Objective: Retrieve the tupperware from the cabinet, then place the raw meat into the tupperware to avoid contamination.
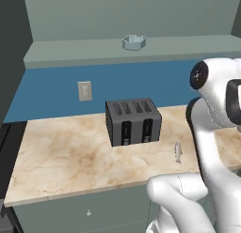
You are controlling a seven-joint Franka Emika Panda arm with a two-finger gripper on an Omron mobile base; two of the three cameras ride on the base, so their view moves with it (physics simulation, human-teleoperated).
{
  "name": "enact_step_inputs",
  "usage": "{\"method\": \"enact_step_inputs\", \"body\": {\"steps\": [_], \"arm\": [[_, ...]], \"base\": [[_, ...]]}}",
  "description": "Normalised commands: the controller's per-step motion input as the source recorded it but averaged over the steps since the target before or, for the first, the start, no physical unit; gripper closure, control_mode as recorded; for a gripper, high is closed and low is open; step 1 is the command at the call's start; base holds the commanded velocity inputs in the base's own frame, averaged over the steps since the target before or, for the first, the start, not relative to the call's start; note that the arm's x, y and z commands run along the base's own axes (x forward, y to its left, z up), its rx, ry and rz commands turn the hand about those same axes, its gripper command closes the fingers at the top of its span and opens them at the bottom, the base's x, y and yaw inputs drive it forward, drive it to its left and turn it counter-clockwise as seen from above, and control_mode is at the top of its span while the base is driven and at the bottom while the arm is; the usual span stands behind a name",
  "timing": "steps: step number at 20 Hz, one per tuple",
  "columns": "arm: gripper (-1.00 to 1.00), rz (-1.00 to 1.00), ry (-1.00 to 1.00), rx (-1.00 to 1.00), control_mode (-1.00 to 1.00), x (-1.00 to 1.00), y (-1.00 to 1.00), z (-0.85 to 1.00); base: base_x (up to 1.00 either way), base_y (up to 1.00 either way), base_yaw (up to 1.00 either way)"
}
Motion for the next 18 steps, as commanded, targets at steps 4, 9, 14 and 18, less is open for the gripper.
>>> {"method": "enact_step_inputs", "body": {"steps": [4, 9, 14, 18], "arm": [[-1.0, 0.04, -0.17, 0.03, -1.0, -0.16, -1.0, -0.35], [-1.0, 0.05, -0.18, 0.03, -1.0, -0.14, -1.0, -0.32], [-1.0, 0.07, -0.14, 0.03, -1.0, 0.01, -0.97, -0.34], [-1.0, 0.13, -0.11, 0.04, -1.0, 0.2, -0.78, -0.35]], "base": [[0.0, 0.0, 0.0], [0.0, 0.0, 0.0], [0.0, 0.0, 0.0], [0.0, 0.0, 0.0]]}}
